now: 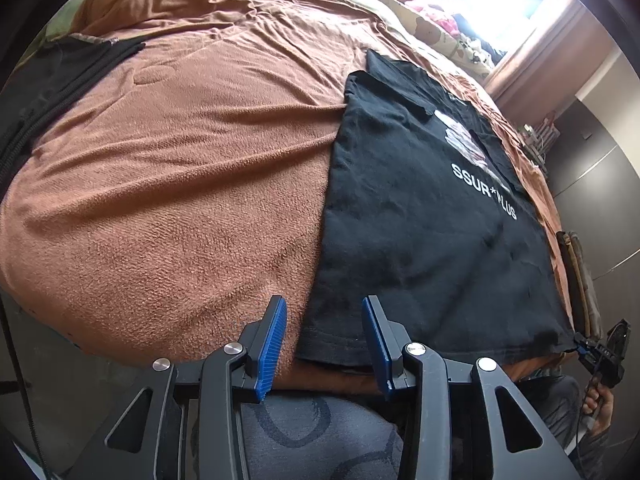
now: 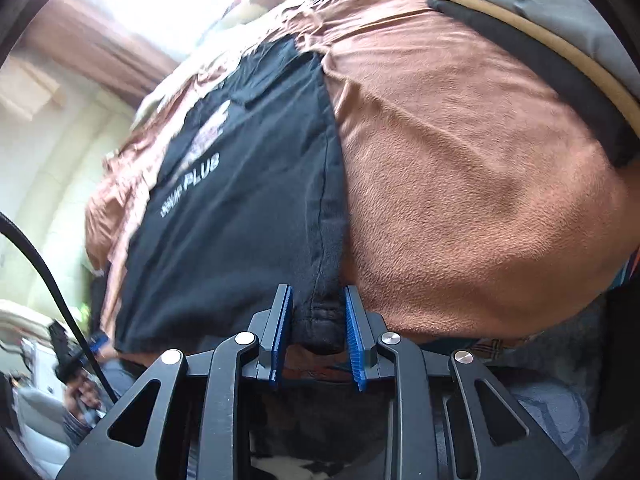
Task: Fold small clothes
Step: 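Grasp the shirt hem with both tools, then lift the hem with both tools and fold it toward the collar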
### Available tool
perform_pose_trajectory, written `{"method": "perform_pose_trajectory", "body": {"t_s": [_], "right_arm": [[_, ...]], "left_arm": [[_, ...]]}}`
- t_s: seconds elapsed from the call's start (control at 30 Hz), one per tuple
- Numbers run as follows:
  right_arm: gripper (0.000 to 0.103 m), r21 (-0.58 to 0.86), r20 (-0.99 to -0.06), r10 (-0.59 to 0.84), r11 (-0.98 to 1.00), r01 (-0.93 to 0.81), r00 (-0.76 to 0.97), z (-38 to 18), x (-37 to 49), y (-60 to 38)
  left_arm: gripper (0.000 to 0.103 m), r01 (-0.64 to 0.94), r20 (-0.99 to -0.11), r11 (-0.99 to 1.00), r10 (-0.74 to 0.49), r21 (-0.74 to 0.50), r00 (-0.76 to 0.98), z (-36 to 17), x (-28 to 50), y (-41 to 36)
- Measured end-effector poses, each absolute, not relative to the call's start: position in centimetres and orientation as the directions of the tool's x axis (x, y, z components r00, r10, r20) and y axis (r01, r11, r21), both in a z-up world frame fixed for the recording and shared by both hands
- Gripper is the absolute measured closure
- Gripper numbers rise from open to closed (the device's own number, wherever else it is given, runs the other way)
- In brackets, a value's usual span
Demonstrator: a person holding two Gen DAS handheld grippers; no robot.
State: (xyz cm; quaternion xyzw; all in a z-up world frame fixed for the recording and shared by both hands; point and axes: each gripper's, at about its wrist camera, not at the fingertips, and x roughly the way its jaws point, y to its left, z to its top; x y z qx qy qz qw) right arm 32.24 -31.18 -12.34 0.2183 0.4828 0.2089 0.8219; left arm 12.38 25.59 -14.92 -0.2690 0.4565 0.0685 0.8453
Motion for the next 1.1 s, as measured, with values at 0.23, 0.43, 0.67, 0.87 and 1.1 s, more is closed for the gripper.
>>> {"method": "perform_pose_trajectory", "body": {"t_s": [0.23,0.43,0.67,0.87,1.1], "right_arm": [[0.076,0.559,-0.749,0.536,0.827,-0.062,0.391,-14.6,32.8,-32.0],[0.056,0.573,-0.731,0.552,0.816,-0.078,0.402,-14.6,33.3,-31.4],[0.061,0.57,-0.723,0.544,0.818,-0.079,0.426,-14.8,32.9,-30.9],[0.069,0.607,-0.699,0.577,0.791,-0.077,0.422,-15.3,32.4,-31.0],[0.092,0.584,-0.712,0.558,0.807,-0.08,0.426,-15.0,32.4,-30.9]], "left_arm": [[0.066,-0.381,-0.832,0.843,-0.13,-0.379,0.54,-15.3,13.1,25.6],[0.066,-0.403,-0.854,0.835,-0.141,-0.375,0.501,-16.4,13.2,25.8],[0.08,-0.417,-0.845,0.8,-0.197,-0.432,0.498,-17.4,12.7,26.1],[0.085,-0.437,-0.822,0.751,-0.242,-0.495,0.515,-18.0,12.0,26.5],[0.091,-0.448,-0.813,0.74,-0.226,-0.502,0.537,-17.8,11.7,26.1]]}}
